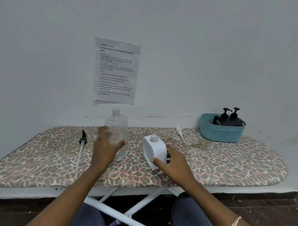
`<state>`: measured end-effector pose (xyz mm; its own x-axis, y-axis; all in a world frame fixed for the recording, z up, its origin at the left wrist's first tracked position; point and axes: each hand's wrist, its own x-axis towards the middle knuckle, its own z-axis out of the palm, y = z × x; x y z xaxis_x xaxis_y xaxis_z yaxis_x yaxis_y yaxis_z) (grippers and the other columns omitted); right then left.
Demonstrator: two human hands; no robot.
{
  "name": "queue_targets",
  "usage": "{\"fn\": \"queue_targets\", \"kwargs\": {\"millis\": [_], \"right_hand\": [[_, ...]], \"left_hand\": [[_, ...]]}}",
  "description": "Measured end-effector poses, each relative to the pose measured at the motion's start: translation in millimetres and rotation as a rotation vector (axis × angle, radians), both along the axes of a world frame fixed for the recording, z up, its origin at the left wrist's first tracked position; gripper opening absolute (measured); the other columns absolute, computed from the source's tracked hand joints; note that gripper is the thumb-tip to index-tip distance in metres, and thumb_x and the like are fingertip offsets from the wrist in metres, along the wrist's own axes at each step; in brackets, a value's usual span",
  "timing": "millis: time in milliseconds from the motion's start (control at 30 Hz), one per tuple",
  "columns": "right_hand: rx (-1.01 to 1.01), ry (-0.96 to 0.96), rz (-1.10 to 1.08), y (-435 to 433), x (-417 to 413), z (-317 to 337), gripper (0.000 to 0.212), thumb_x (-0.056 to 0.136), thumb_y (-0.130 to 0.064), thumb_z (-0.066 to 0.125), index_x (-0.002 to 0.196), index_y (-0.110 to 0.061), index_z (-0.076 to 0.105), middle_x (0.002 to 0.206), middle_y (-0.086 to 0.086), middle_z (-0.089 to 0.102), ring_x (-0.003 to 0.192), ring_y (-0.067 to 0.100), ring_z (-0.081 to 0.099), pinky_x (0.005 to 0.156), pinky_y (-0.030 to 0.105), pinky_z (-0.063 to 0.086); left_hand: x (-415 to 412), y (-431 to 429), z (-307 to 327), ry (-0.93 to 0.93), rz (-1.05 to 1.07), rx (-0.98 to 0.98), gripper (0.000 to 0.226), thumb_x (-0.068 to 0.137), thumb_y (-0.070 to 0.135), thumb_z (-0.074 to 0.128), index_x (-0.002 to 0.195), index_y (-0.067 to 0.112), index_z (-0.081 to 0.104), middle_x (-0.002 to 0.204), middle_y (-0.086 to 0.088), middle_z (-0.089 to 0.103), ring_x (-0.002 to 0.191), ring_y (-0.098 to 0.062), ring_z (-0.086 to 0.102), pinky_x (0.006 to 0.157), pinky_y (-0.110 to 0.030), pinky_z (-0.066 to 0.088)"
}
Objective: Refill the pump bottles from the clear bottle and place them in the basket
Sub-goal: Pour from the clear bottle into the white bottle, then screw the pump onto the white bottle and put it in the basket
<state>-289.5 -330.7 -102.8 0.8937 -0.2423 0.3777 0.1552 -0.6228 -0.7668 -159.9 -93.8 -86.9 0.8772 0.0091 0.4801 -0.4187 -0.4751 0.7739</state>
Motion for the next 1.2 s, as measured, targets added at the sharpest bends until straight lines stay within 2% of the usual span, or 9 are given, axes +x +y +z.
{"fn": "queue_targets", "kwargs": {"millis": [167, 300, 367, 467, 700, 833, 1000, 1100, 1200], "right_hand": [[-0.007, -0.003, 0.005, 3.4, 0.6, 0.0, 0.054, 0.085, -0.050, 0.078, 0.131, -0.028, 0.059, 0.114, -0.015, 0.061, 0.099, -0.005, 0.057, 0.075, 0.017, 0.053], [-0.007, -0.014, -0.021, 10.1, 1.6, -3.5, 0.050, 0.085, -0.054, 0.078, 0.123, -0.028, 0.059, 0.115, -0.015, 0.062, 0.098, -0.001, 0.059, 0.071, 0.019, 0.055], [0.021, -0.028, -0.044, 14.9, 0.6, -5.5, 0.046, 0.084, -0.052, 0.080, 0.113, -0.023, 0.060, 0.111, -0.011, 0.064, 0.094, -0.004, 0.061, 0.067, 0.020, 0.056], [0.085, -0.045, -0.059, 20.4, -2.1, -7.8, 0.044, 0.083, -0.045, 0.084, 0.102, -0.013, 0.060, 0.101, -0.003, 0.064, 0.083, -0.005, 0.063, 0.057, 0.014, 0.052], [-0.011, -0.082, -0.110, 23.5, 3.5, -18.3, 0.023, 0.089, -0.040, 0.074, 0.089, -0.025, 0.055, 0.087, -0.011, 0.059, 0.079, 0.005, 0.058, 0.063, 0.026, 0.051], [-0.009, -0.047, -0.071, 32.1, 2.9, -21.9, 0.021, 0.082, -0.011, 0.067, 0.089, -0.022, 0.051, 0.088, -0.006, 0.056, 0.079, 0.009, 0.056, 0.066, 0.033, 0.052], [-0.011, -0.003, 0.010, 32.5, 4.1, -17.4, 0.016, 0.084, -0.016, 0.065, 0.094, -0.020, 0.053, 0.094, -0.004, 0.057, 0.084, 0.008, 0.058, 0.067, 0.021, 0.048], [0.030, 0.054, 0.048, 25.4, 6.8, -14.3, 0.014, 0.085, -0.012, 0.059, 0.093, -0.023, 0.057, 0.093, -0.003, 0.064, 0.080, 0.014, 0.066, 0.068, 0.035, 0.059], [0.020, 0.085, 0.003, 12.6, 14.1, -10.4, 0.018, 0.091, -0.008, 0.059, 0.099, -0.023, 0.067, 0.097, -0.008, 0.068, 0.081, 0.005, 0.067, 0.066, 0.021, 0.056]], "left_hand": [[-20.2, 0.1, 2.9, -0.145, 0.105, -0.024, 0.115, 0.066, 0.061, 0.090, 0.155, 0.025, 0.028, 0.157, -0.008, 0.033, 0.146, -0.031, 0.030, 0.109, -0.054, 0.041], [-49.2, -7.0, 10.3, -0.418, 0.148, -0.013, 0.088, 0.074, 0.051, 0.089, 0.137, 0.009, 0.044, 0.133, -0.013, 0.041, 0.121, -0.026, 0.042, 0.104, -0.025, 0.032], [-63.9, -15.2, 14.3, -0.495, 0.074, -0.010, 0.065, 0.081, 0.045, 0.084, 0.121, 0.007, 0.050, 0.113, -0.008, 0.046, 0.097, -0.019, 0.047, 0.086, -0.012, 0.038], [-76.5, -32.3, 9.7, -0.406, -0.104, 0.002, 0.045, 0.085, 0.044, 0.082, 0.108, 0.019, 0.053, 0.095, 0.004, 0.052, 0.080, -0.010, 0.055, 0.068, -0.022, 0.050], [-76.1, -58.8, -25.8, 0.043, -0.247, 0.057, 0.071, 0.078, 0.068, 0.080, 0.132, 0.031, 0.053, 0.123, 0.013, 0.063, 0.106, 0.000, 0.064, 0.085, -0.023, 0.055], [-81.0, -71.0, -22.9, 0.107, -0.309, 0.030, 0.067, 0.077, 0.070, 0.075, 0.129, 0.038, 0.047, 0.111, 0.020, 0.065, 0.098, 0.006, 0.065, 0.071, -0.009, 0.050], [-71.5, -69.5, -22.9, 0.109, -0.274, 0.056, 0.086, 0.076, 0.074, 0.075, 0.143, 0.029, 0.045, 0.118, 0.009, 0.065, 0.103, -0.011, 0.066, 0.076, -0.030, 0.057], [-66.4, -65.5, -24.1, 0.105, -0.276, 0.073, 0.078, 0.082, 0.057, 0.083, 0.141, 0.028, 0.043, 0.115, 0.007, 0.064, 0.098, -0.005, 0.065, 0.068, -0.032, 0.059], [-61.3, -62.4, -28.7, 0.116, -0.289, 0.054, 0.073, 0.079, 0.055, 0.079, 0.138, 0.033, 0.042, 0.116, 0.005, 0.065, 0.097, -0.011, 0.068, 0.069, -0.042, 0.063]]}}
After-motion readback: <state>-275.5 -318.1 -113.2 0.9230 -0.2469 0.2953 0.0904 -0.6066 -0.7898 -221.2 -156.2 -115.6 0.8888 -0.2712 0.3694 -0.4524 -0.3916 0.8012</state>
